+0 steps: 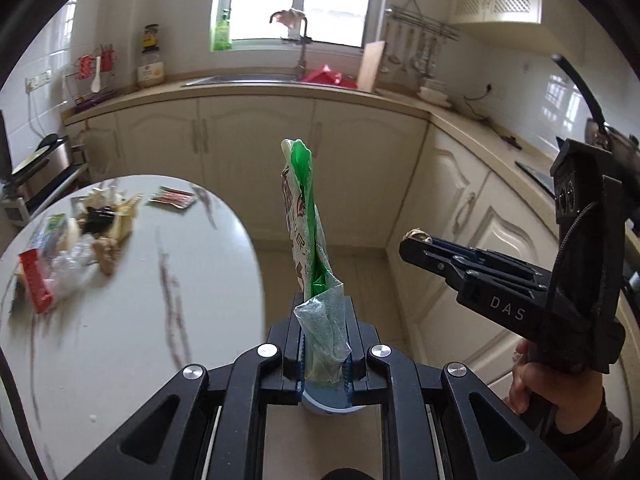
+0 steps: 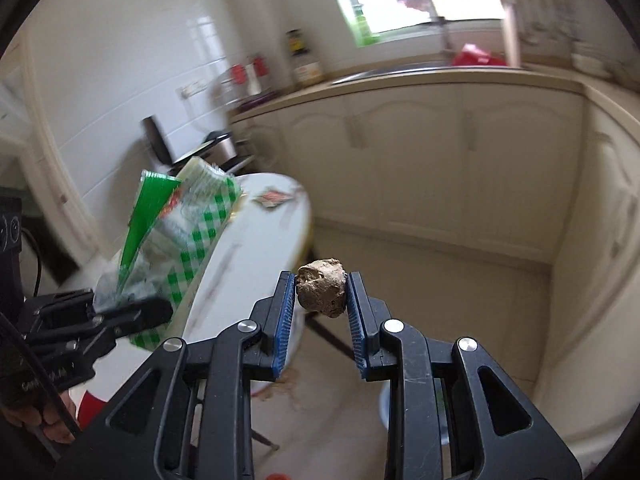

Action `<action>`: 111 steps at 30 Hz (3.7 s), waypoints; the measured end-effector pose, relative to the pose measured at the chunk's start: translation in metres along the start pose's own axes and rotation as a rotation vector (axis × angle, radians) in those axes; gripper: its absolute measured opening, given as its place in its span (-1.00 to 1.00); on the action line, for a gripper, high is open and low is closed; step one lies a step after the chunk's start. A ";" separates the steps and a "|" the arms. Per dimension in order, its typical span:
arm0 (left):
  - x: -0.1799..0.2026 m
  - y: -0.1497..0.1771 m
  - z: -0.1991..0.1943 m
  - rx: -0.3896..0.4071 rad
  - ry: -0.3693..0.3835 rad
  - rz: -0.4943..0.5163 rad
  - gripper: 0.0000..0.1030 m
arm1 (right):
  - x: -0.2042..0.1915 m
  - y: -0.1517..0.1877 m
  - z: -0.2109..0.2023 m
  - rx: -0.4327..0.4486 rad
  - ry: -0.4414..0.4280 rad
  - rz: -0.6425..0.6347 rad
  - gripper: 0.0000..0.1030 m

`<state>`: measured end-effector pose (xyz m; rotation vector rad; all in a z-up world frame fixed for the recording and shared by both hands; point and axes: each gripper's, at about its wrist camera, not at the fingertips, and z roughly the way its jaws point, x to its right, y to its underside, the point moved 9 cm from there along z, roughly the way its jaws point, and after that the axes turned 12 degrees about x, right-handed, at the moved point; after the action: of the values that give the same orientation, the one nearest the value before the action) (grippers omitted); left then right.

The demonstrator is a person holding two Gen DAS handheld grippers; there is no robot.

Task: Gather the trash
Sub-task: 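Carry the wrapper and brown lump over the blue bin and release both, then return both open tools to the table, then grasp the red wrapper with the left tool while the right tool grasps the brown lump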

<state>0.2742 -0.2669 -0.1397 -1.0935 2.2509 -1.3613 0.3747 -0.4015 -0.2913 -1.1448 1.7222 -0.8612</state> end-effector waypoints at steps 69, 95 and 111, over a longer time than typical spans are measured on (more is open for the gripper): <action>-0.221 0.031 -0.150 0.138 -0.547 -0.104 0.81 | -0.203 0.002 0.074 -0.101 -0.121 -0.222 0.91; -0.351 -0.011 0.022 -0.111 -0.478 -0.288 -0.69 | -0.246 0.033 0.234 -0.354 -0.170 -0.357 0.88; -0.293 -0.004 -0.064 -0.008 -0.432 -0.246 -0.69 | -0.248 0.037 0.205 -0.359 -0.251 -0.324 -0.40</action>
<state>0.4343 -0.0139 -0.1424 -1.5385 1.8575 -1.0667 0.6004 -0.1727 -0.3312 -1.7301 1.5409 -0.5738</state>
